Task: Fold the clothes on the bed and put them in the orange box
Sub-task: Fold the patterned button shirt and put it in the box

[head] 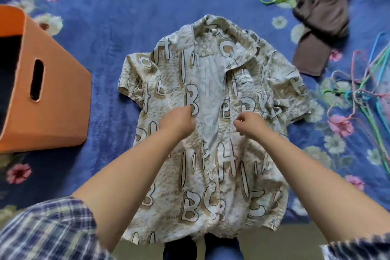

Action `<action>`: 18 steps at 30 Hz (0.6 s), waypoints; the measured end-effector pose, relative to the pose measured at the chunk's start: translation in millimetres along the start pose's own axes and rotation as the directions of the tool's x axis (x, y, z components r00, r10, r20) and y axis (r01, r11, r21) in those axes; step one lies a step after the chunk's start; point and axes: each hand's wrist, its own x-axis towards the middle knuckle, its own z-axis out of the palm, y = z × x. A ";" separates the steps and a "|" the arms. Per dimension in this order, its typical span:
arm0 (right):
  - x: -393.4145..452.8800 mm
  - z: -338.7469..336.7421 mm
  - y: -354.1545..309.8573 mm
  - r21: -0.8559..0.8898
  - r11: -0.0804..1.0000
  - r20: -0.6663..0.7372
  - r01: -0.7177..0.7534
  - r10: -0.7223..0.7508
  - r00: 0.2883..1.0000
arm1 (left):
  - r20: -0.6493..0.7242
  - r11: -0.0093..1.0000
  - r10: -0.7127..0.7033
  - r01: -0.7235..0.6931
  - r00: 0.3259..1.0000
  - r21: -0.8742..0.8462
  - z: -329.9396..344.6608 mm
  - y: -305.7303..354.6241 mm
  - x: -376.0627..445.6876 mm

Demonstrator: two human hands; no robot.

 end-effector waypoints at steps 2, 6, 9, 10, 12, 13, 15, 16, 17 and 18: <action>23.5 -22.2 -2.9 0.365 0.928 0.017 -0.076 0.075 0.997 | -0.070 0.997 -0.018 0.013 0.997 -0.070 -13.6 17.2 30.3; 78.4 -57.0 -10.1 0.731 0.675 0.013 -0.097 0.129 0.992 | -0.213 0.980 -0.095 0.054 0.972 -0.192 -35.5 44.1 88.4; 114.5 -69.4 -19.5 0.736 0.675 -0.076 -0.049 0.154 0.985 | -0.284 0.980 -0.120 0.068 0.951 -0.185 -42.1 50.1 123.4; 128.4 -72.3 -22.5 0.699 0.714 -0.122 -0.030 0.160 0.980 | -0.300 0.983 -0.126 0.077 0.946 -0.168 -43.9 51.0 136.9; 147.5 -75.1 -28.7 0.667 0.745 -0.200 -0.005 0.185 0.962 | -0.337 0.988 -0.139 0.109 0.931 -0.106 -48.4 50.1 154.5; 162.2 -79.0 -33.1 0.698 0.717 -0.222 -0.001 0.218 0.950 | -0.358 0.988 -0.156 0.137 0.921 -0.077 -52.3 48.6 167.9; 177.2 -86.7 -36.1 0.769 0.639 -0.266 0.026 0.282 0.922 | -0.367 0.969 -0.245 0.225 0.897 -0.099 -59.4 45.2 183.3; 187.1 -90.5 -36.0 0.765 0.642 -0.310 0.055 0.293 0.904 | -0.364 0.955 -0.296 0.270 0.883 -0.123 -63.8 41.8 196.1; 191.1 -93.5 -33.8 0.703 0.708 -0.368 0.072 0.276 0.888 | -0.360 0.939 -0.344 0.315 0.867 -0.139 -66.9 37.7 203.0; 193.9 -96.2 -32.0 0.585 0.807 -0.431 0.073 0.234 0.872 | -0.350 0.927 -0.375 0.346 0.859 -0.143 -70.4 33.5 208.7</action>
